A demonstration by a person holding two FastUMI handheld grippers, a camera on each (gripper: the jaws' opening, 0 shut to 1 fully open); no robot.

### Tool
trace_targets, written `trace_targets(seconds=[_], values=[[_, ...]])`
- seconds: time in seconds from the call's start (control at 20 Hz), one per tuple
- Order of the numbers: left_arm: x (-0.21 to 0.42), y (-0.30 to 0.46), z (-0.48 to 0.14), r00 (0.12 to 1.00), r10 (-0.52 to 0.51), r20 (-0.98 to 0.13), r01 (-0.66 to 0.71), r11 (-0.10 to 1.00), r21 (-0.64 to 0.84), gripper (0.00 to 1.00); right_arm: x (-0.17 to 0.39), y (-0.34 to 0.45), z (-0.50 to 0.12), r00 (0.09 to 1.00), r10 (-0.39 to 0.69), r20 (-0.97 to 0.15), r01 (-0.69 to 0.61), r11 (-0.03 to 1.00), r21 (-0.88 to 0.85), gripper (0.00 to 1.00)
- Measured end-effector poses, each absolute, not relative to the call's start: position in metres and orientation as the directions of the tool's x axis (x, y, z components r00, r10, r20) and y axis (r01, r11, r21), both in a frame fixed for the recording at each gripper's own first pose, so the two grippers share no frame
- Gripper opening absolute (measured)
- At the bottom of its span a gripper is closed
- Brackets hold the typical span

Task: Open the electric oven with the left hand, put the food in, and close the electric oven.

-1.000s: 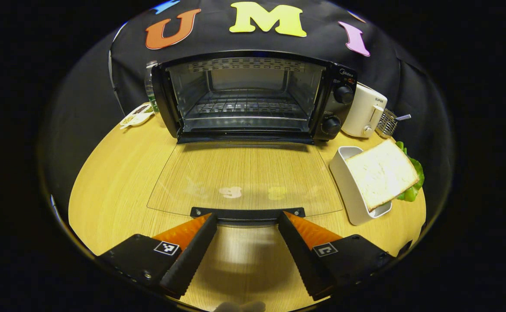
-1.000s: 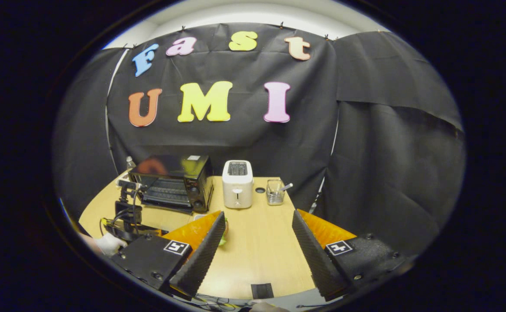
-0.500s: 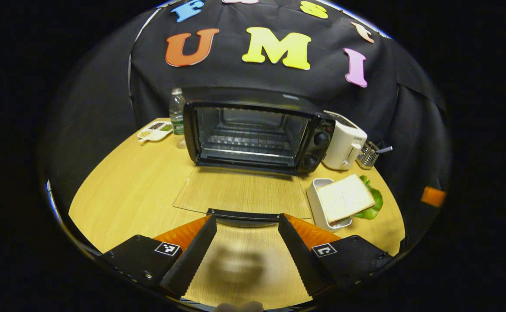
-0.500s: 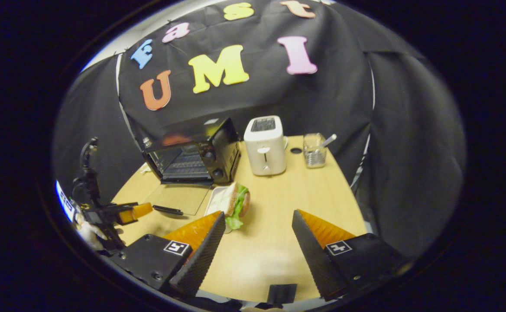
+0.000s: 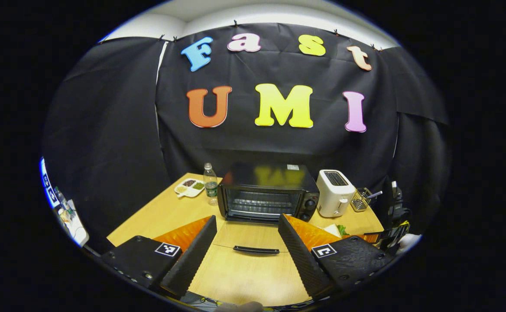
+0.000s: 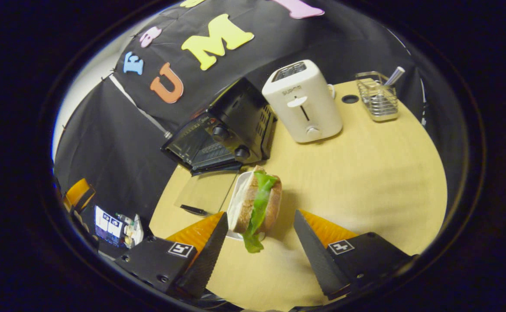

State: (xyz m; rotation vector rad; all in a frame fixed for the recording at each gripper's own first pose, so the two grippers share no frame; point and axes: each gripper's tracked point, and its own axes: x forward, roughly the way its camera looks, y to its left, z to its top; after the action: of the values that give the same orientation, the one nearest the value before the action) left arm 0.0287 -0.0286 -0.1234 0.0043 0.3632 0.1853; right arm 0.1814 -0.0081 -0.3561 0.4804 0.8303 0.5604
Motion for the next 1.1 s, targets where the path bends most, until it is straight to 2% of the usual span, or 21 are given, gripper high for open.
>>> trace_targets(seconds=[0.05,0.1,0.15,0.2,0.35,0.4,0.5,0.55,0.6,0.85,1.1], values=[[0.029,-0.033,-0.114,0.922,0.187,-0.339,-0.184,0.982,0.041,0.94,0.187,-0.002,-0.358,0.539,0.644,-0.543,-0.278,0.745,0.607,0.97],[0.029,-0.035,-0.107,0.926,0.186,-0.329,-0.183,0.982,0.039,0.94,0.193,0.003,-0.36,0.528,0.654,-0.542,-0.279,0.736,0.617,0.84],[0.028,-0.038,-0.102,0.927,0.187,-0.325,-0.185,0.982,0.04,0.94,0.196,0.007,-0.361,0.519,0.664,-0.538,-0.278,0.726,0.629,0.95],[0.028,-0.04,-0.099,0.929,0.186,-0.321,-0.182,0.982,0.042,0.95,0.199,0.008,-0.364,0.513,0.663,-0.546,-0.264,0.726,0.635,0.8],[0.027,-0.039,-0.097,0.929,0.183,-0.322,-0.178,0.983,0.046,0.97,0.201,0.014,-0.372,0.493,0.674,-0.55,-0.208,0.705,0.678,0.55],[0.028,-0.036,-0.097,0.929,0.182,-0.321,-0.179,0.983,0.039,0.97,0.203,0.014,-0.371,0.499,0.677,-0.541,-0.19,0.695,0.694,0.62],[0.029,-0.03,-0.096,0.931,0.175,-0.319,-0.174,0.984,0.032,0.97,0.199,0.017,-0.366,0.501,0.678,-0.538,-0.18,0.69,0.701,0.41],[0.029,-0.027,-0.096,0.935,0.167,-0.314,-0.165,0.986,0.033,0.97,0.197,0.016,-0.363,0.512,0.67,-0.537,-0.187,0.697,0.692,0.38],[0.03,-0.023,-0.096,0.937,0.162,-0.31,-0.159,0.987,0.034,0.97,0.196,0.016,-0.358,0.526,0.657,-0.539,-0.19,0.709,0.679,0.45],[0.025,0.005,-0.102,0.943,0.1,-0.318,-0.099,0.995,0.018,0.97,0.191,0.022,-0.306,0.639,0.583,-0.501,-0.172,0.743,0.647,0.43],[0.015,0.038,-0.111,0.944,0.06,-0.326,-0.057,0.998,0.019,0.97,0.178,0.075,-0.241,0.758,0.547,-0.355,-0.119,0.651,0.75,0.43]])
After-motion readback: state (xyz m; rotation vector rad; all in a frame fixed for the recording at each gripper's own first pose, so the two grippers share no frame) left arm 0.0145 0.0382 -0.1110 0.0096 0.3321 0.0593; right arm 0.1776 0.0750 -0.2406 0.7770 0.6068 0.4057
